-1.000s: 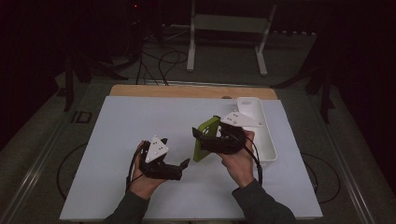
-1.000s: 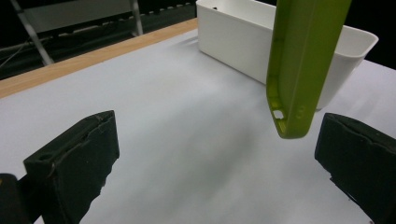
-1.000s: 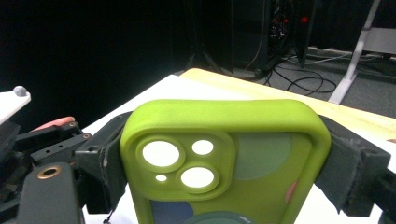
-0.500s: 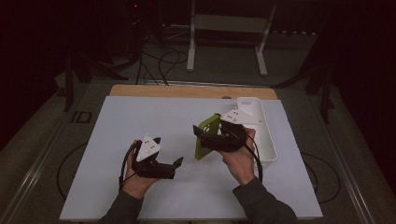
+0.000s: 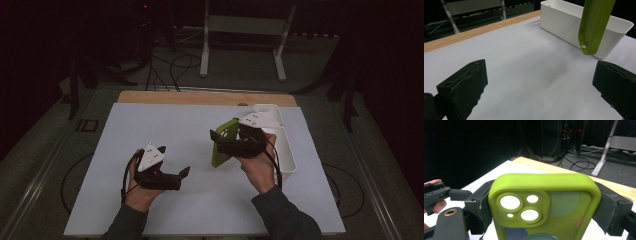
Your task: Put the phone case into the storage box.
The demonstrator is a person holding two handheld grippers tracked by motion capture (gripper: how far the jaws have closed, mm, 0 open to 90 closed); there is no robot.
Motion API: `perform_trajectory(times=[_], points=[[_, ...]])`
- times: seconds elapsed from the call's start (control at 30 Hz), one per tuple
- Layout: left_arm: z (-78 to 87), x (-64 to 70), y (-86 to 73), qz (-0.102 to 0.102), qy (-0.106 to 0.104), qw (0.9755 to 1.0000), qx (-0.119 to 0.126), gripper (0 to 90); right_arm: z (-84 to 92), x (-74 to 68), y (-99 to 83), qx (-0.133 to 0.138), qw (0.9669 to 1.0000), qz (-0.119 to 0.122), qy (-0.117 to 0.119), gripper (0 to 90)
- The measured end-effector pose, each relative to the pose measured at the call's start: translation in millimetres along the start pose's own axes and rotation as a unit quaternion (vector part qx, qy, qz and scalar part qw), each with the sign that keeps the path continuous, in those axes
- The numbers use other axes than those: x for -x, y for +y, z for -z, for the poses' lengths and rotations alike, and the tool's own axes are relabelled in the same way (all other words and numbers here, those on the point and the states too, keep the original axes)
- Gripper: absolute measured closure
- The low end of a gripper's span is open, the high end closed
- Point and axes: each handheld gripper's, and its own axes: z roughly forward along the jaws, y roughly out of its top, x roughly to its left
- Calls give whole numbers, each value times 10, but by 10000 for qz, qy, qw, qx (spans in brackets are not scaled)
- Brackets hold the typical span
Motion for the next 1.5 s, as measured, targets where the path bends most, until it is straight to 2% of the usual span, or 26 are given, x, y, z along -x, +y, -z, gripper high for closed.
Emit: perform_trajectory(times=[0.67,1.5], points=[[78,-105,-29,62,132,9999,-55,3,-25,115,196,-38,9999,-23,-112,157],[114,-189,-69,187,219,9996,-28,2,-32,300,319,-71,9994,-16,-326,157]])
